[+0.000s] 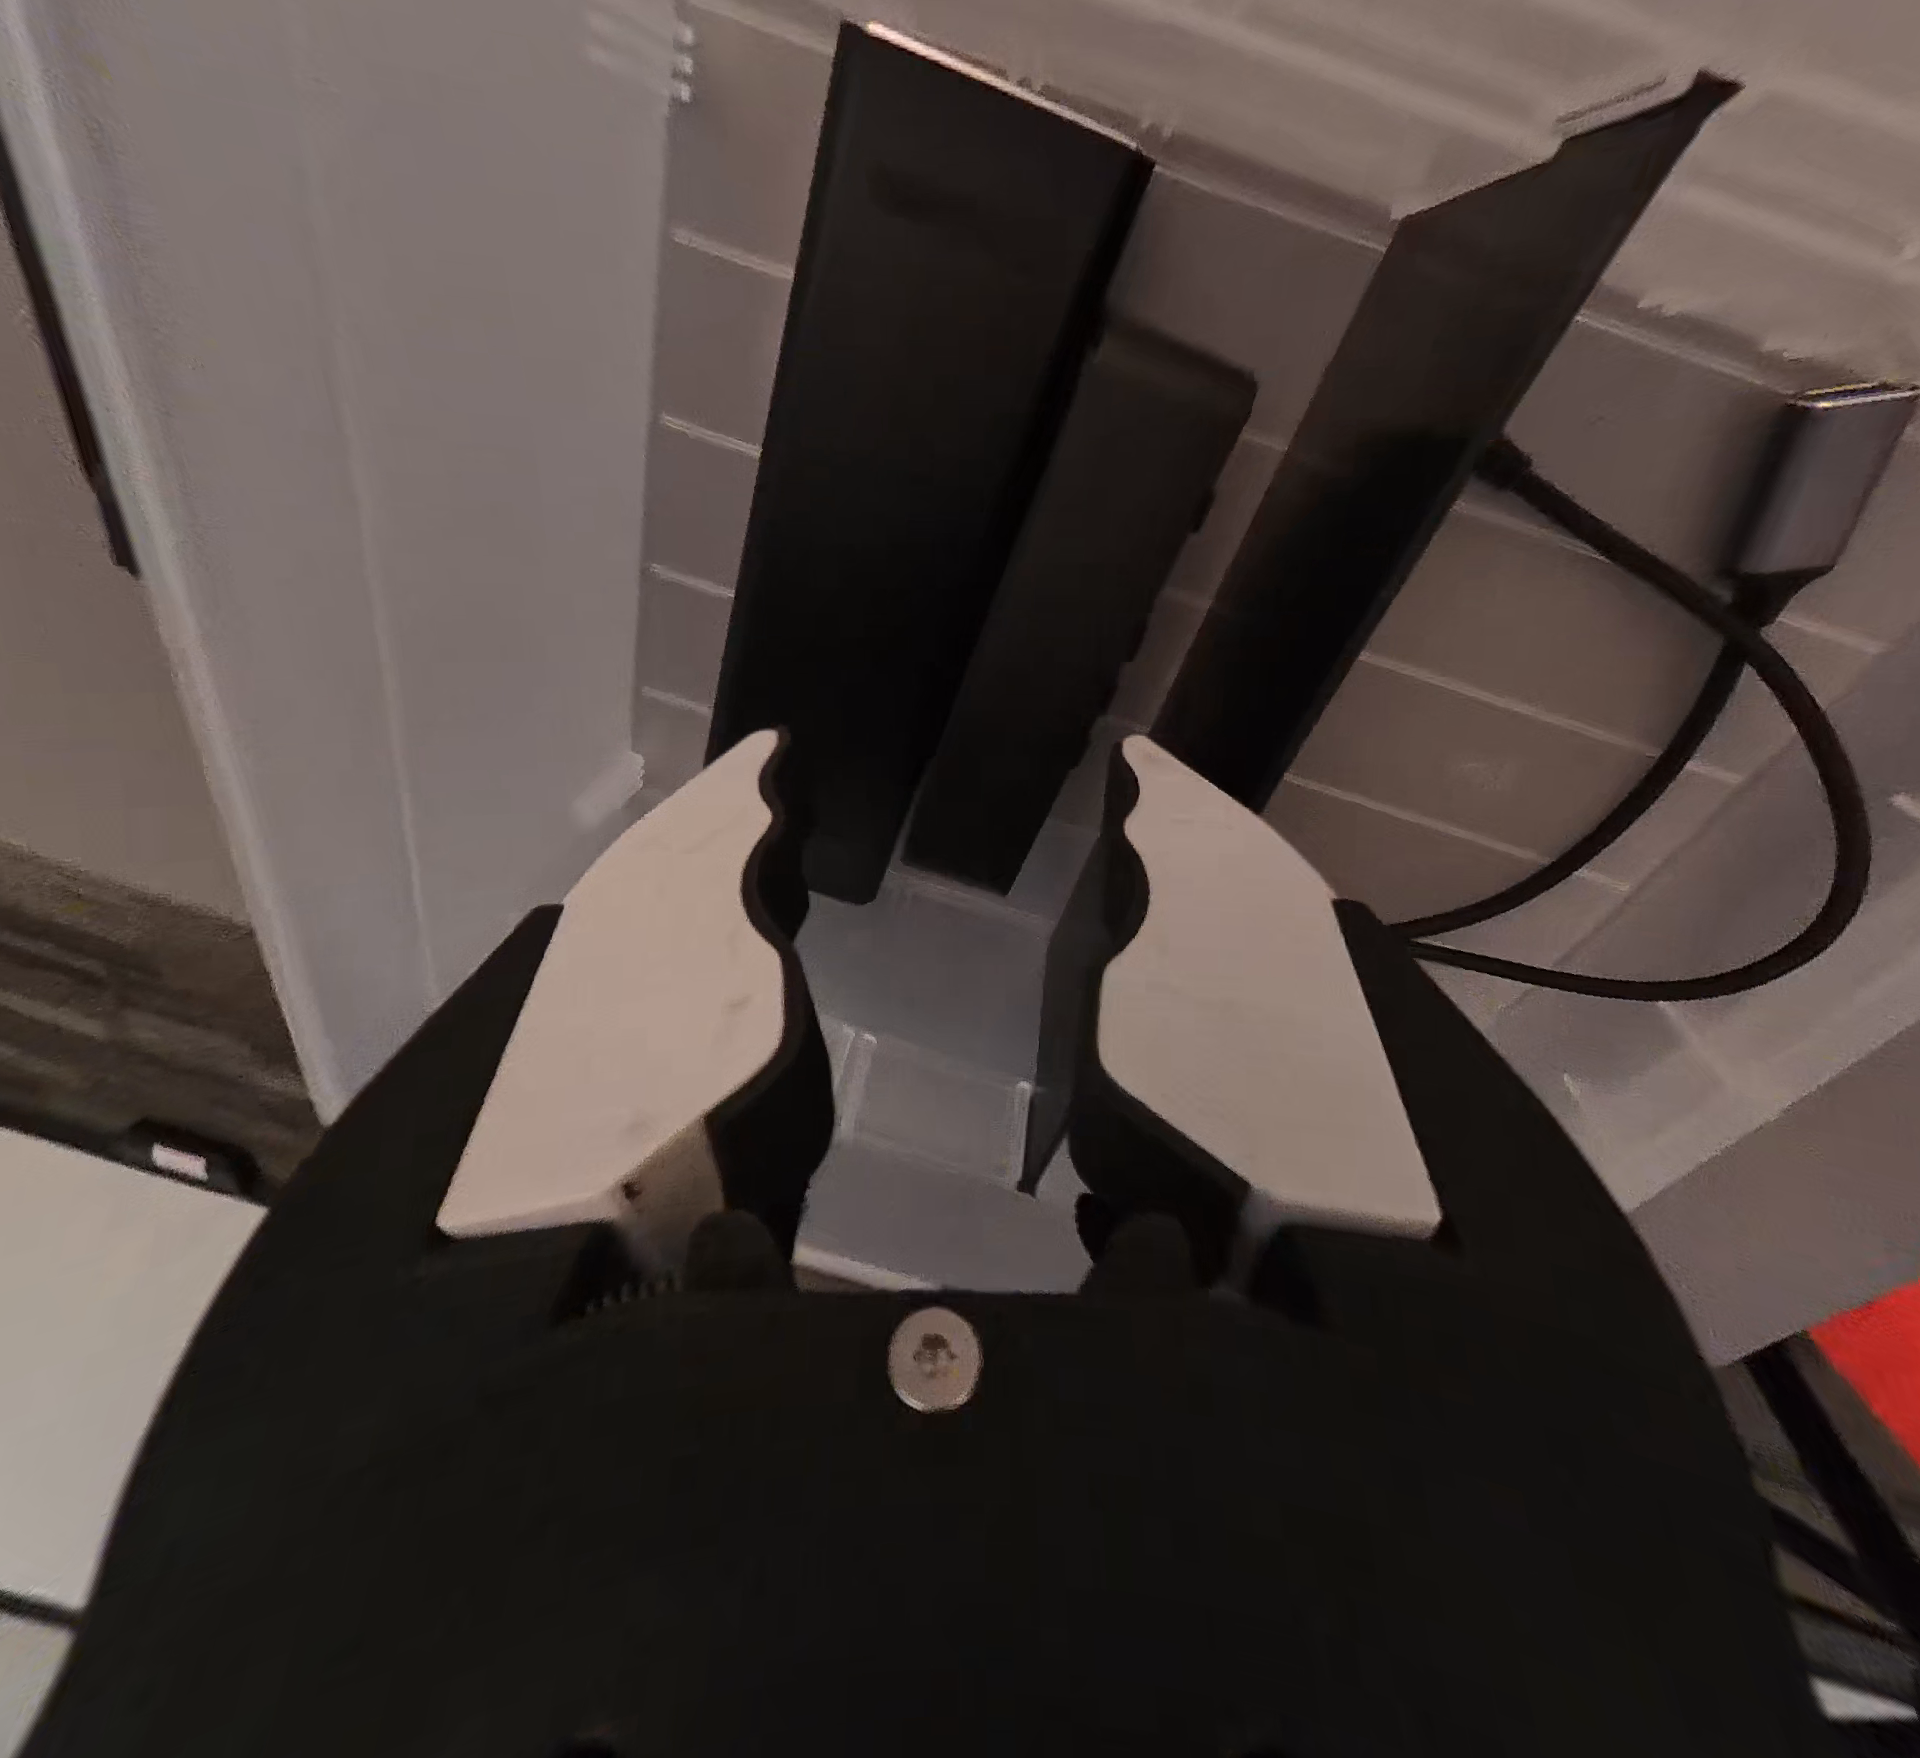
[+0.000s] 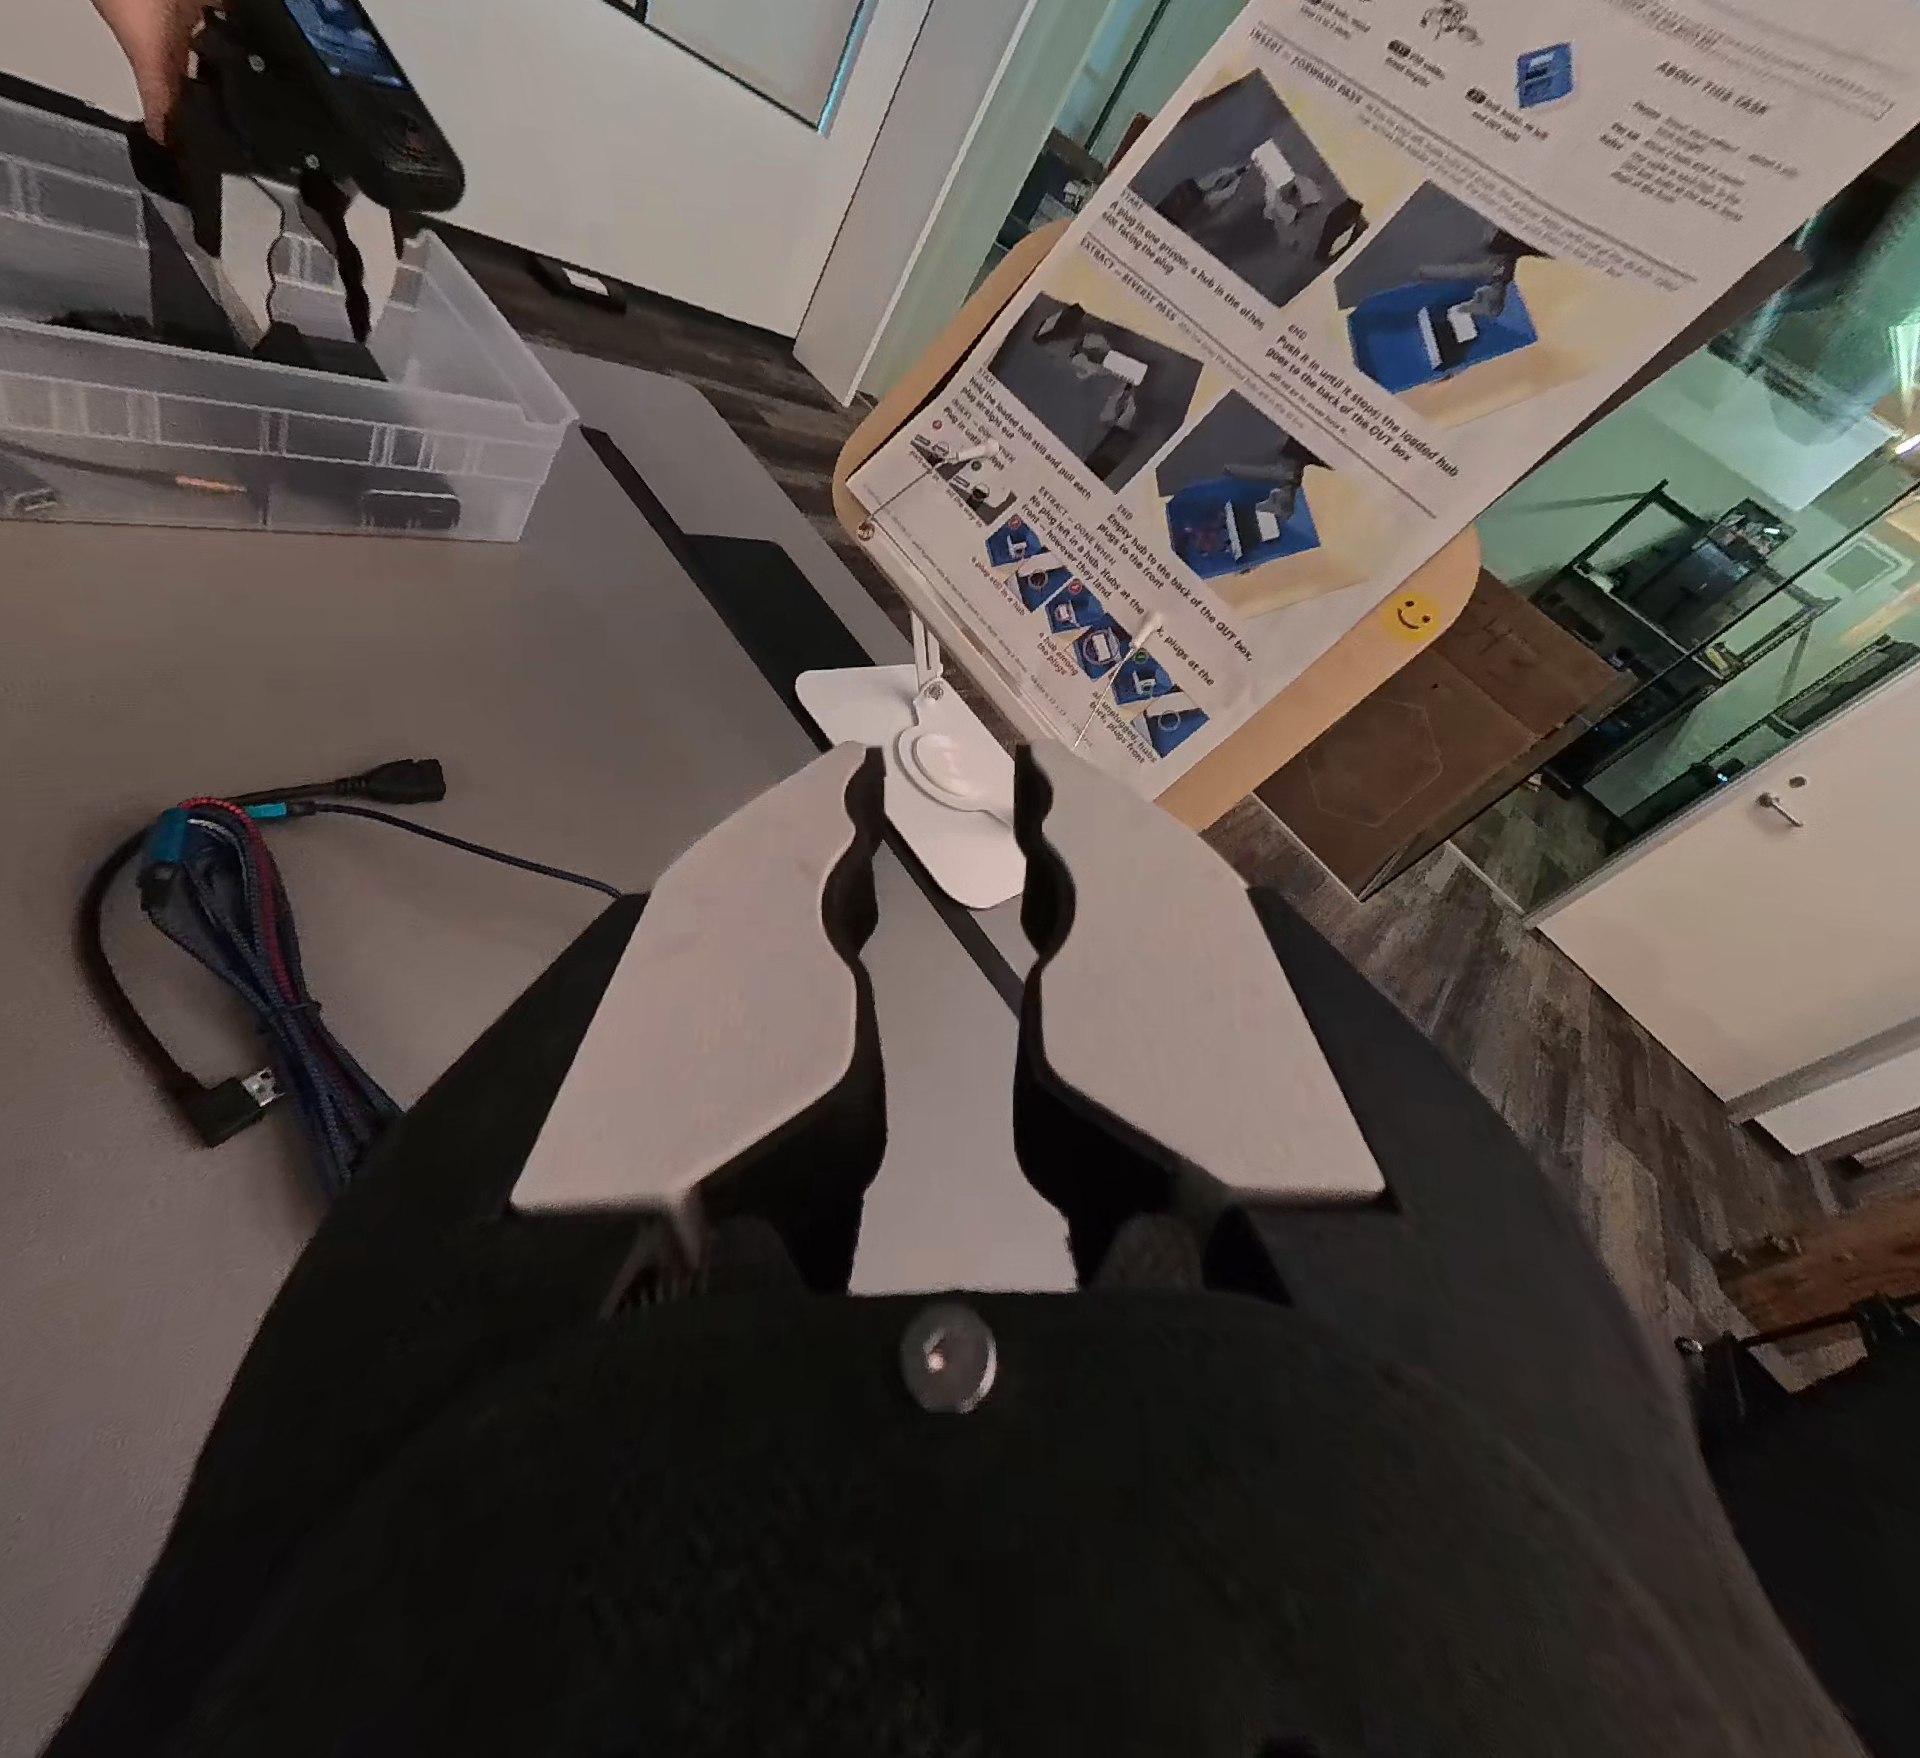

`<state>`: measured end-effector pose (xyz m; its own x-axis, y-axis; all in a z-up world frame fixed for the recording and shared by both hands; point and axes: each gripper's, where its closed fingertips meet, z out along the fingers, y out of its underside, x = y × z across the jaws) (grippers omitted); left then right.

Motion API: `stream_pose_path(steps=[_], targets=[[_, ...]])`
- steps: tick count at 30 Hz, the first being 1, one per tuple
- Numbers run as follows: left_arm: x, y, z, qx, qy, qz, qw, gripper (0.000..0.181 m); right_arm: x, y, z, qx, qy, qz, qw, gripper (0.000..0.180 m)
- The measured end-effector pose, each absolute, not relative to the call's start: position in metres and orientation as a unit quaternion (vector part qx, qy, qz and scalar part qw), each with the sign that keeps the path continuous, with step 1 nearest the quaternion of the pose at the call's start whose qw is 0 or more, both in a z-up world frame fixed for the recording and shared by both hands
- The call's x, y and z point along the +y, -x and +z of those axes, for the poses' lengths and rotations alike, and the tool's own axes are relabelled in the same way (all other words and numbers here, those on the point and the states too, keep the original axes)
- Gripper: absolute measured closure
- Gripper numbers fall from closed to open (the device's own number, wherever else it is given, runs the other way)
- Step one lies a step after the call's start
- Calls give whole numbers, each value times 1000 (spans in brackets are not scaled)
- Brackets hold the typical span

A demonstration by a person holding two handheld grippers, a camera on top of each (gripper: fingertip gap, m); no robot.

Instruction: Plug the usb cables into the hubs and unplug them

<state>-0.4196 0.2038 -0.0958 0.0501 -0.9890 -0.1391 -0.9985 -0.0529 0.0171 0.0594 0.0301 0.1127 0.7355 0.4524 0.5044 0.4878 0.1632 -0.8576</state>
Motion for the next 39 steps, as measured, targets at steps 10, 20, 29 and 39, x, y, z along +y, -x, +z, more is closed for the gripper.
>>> stream_pose_path(steps=[10,20,29,39], targets=[[200,417,-116,734,678,36,-25,134,40,-67,99,-359,673,-34,646,156],[204,411,-126,741,669,43,24,153,48,-63,88,-370,685,-44,626,156],[206,406,-82,683,724,3,96,155,46,-62,90,-371,679,-36,632,156],[189,338,62,428,765,-298,379,155,42,-45,104,-366,657,17,659,156]])
